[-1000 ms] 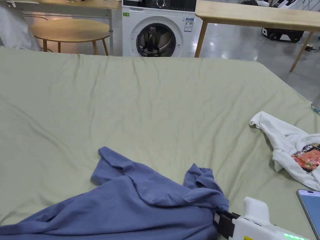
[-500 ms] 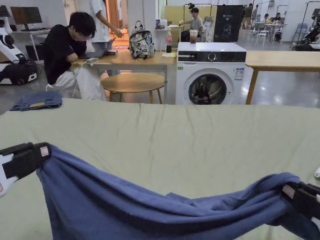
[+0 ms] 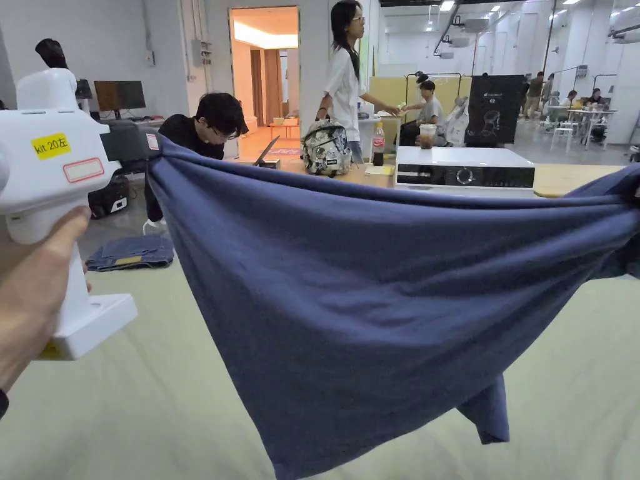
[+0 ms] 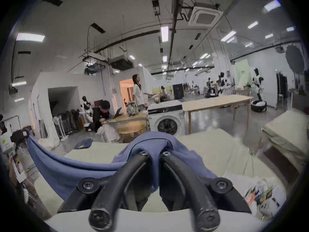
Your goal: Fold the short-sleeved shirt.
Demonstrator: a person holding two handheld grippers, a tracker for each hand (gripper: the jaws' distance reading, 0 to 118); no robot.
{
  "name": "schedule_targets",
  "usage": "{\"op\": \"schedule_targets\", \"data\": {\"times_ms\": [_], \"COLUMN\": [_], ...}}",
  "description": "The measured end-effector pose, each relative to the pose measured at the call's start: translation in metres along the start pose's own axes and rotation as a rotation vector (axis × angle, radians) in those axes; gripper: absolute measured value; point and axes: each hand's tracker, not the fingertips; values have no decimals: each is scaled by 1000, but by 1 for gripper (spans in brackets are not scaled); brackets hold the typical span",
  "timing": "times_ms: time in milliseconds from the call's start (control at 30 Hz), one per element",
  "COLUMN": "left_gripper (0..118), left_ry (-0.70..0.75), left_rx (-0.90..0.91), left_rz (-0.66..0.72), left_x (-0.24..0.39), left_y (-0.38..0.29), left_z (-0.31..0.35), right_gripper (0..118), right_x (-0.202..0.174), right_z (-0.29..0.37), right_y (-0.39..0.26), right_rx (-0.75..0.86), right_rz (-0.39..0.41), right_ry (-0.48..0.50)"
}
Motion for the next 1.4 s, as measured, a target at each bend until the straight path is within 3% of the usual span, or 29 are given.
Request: {"op": "schedule_targets", "data": {"times_ms": [133,333,467,600,700,800,933,1000,1067,1133,1200,1267,1300,1367,1400], "left_gripper": [0,0,0,0,0,0,0,0,0,0,0,0,0,0,0], "left_ry": [28,47,63,61,35,-30,17,-9,-32,83,52,154,89,94,76], "left_rx": [-6,-49,-95,-180,-251,-444,-511,-672,-632,-630,-663,-617,-641,-648,-649], "left_rz": [-25,-34,-59,0,10,80,205,303,405,367,374,391,407,374,347], "left_x": [-2,-2,6,-4,-9,-23,-14,-13,-13,-6,-13,-22,-24,-19,-18], "left_y": [15,8,-18,-67,-118,-190,-289,-325,-349,-365,-372,-372,-374,-368,-369], "left_z": [-45,-100,-125,-147,-124,-81,18,62,107,142,168,191,197,201,202], "right_gripper": [5,5,5,5,5,5,5,5,5,5,5,5,5,6,11], "right_x": [-4,-3,-1,7,25,53,83,94,104,110,110,111,118,117,114], "right_z": [-48,-103,-143,-173,-157,-119,-47,-7,31,69,104,129,136,143,145], "right_y": [28,38,24,-20,-74,-152,-262,-313,-355,-378,-387,-390,-395,-397,-398], "right_rx": [24,57,24,-56,-100,-150,-358,-446,-499,-534,-524,-479,-445,-464,-456], "right_rz": [43,23,42,53,13,-9,20,-82,-198,-276,-362,-403,-444,-413,-363], "right_ry": [-30,-49,-63,-74,-65,-73,-101,-137,-192,-197,-228,-272,-255,-226,-241]}}
